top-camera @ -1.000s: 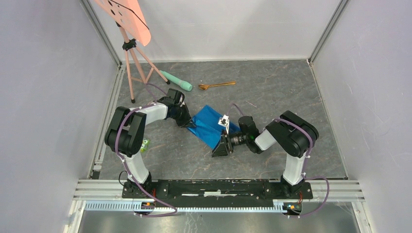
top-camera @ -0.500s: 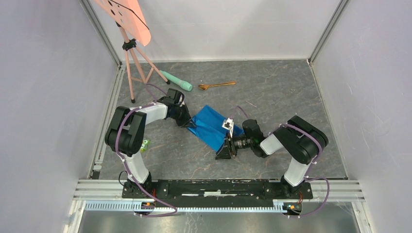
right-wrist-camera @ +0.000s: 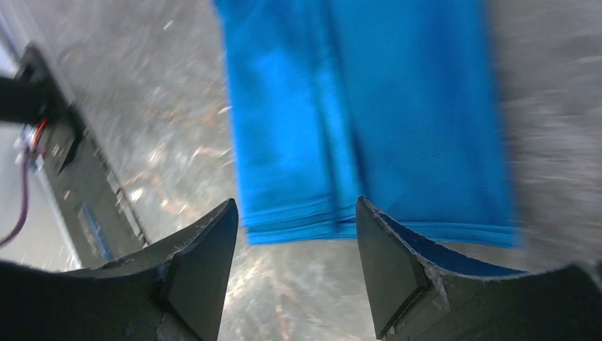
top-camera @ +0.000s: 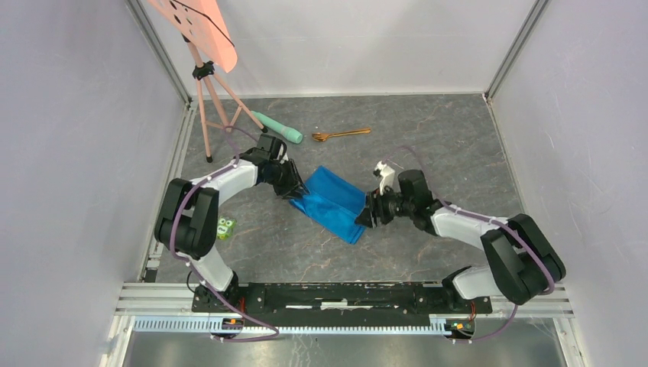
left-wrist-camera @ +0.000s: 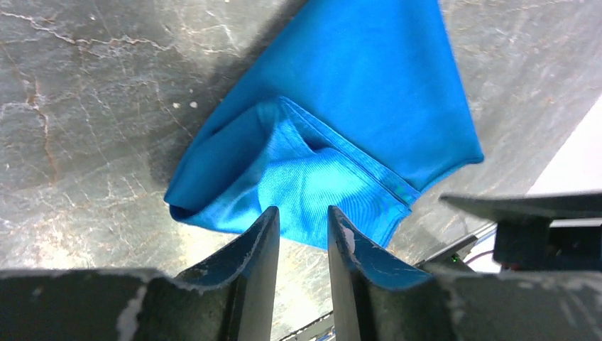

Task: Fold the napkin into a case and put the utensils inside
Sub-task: Smooth out the 2/3-rectangle-folded napkin at the center of the board.

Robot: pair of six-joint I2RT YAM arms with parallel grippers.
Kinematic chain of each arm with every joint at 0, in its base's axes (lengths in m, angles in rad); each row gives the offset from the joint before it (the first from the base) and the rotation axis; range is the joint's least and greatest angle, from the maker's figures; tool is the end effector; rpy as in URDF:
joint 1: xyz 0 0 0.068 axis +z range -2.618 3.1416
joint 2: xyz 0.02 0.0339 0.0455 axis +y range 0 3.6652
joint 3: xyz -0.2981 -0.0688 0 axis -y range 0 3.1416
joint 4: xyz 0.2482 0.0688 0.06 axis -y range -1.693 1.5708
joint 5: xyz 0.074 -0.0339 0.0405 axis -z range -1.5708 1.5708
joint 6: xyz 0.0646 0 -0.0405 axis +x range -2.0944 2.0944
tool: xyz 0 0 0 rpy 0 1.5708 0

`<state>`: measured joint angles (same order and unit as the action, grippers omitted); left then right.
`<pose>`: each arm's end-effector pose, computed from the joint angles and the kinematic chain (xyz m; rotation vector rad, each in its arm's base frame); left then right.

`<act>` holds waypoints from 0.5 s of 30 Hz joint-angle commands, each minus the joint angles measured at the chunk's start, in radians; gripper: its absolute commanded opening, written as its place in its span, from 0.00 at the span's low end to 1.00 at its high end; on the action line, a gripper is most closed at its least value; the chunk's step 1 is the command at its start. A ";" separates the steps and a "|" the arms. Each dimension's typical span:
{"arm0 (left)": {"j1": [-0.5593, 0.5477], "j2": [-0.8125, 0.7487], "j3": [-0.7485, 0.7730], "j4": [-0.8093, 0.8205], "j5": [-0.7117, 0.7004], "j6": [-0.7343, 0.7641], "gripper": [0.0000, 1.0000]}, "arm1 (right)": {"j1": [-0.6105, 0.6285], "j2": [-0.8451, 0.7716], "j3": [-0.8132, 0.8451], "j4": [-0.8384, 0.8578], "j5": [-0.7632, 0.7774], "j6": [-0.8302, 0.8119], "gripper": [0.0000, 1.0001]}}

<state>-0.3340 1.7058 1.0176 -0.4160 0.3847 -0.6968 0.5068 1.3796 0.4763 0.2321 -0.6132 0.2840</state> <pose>0.3229 -0.1377 0.1780 -0.3795 2.7908 -0.8063 0.2123 0.1604 0.1695 -0.6062 2.2510 1.1018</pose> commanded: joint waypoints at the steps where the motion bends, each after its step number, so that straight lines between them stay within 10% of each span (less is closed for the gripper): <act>1: -0.001 -0.083 0.038 -0.053 0.017 0.075 0.39 | -0.081 0.027 0.154 -0.138 0.216 -0.015 0.68; 15: -0.018 -0.138 -0.055 -0.066 -0.056 0.103 0.42 | -0.131 0.278 0.300 -0.115 0.204 -0.028 0.53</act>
<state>-0.3405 1.6283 0.9630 -0.4671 0.3767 -0.6518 0.3748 1.6646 0.8234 0.0620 -0.3763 0.2386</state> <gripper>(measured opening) 0.413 0.556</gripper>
